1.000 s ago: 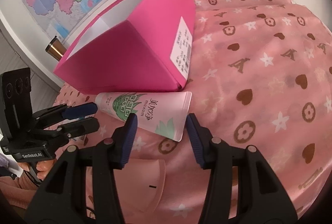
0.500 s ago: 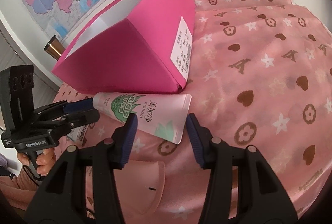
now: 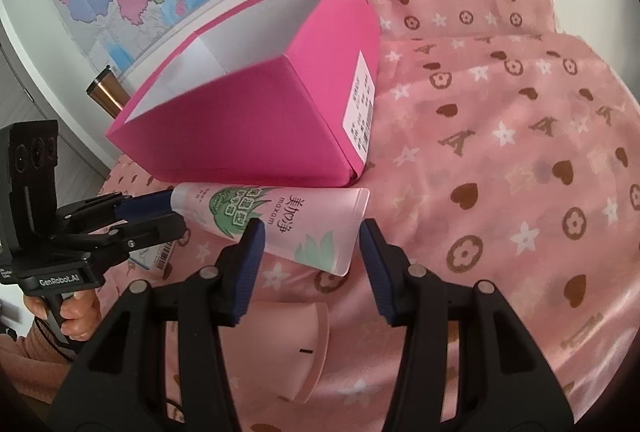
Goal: Organize rigid objects
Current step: 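Lift the cosmetic tube with the right gripper into the magenta box and release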
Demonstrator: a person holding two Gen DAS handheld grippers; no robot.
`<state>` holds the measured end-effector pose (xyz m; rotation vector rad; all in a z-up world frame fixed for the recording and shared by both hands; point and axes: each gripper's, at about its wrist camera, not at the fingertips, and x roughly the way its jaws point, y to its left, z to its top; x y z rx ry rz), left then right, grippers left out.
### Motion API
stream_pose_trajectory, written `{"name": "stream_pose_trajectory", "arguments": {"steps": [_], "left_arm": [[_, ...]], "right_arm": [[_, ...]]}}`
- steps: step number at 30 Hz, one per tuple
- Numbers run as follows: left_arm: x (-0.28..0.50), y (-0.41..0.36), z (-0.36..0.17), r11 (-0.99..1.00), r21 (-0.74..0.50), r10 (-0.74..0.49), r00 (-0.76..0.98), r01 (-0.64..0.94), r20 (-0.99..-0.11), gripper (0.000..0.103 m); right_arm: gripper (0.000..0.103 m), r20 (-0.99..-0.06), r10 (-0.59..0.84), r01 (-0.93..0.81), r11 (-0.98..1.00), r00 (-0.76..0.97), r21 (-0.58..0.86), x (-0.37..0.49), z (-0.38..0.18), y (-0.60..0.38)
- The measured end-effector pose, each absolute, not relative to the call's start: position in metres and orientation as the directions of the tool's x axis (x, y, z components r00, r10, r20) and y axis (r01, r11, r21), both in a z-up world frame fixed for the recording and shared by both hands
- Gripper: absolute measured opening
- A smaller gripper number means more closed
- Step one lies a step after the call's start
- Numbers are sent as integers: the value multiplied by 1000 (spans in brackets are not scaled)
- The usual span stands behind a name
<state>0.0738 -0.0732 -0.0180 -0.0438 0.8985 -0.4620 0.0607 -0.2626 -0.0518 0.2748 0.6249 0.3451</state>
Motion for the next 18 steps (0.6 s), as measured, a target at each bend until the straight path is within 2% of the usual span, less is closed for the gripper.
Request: {"name": "stream_pose_trajectory", "arguments": {"steps": [18], "left_arm": [[38, -68, 36, 890, -172, -425, 633, 422, -647, 47]], "right_arm": [[52, -425, 377, -289, 922, 823, 259, 20, -4, -250]]}}
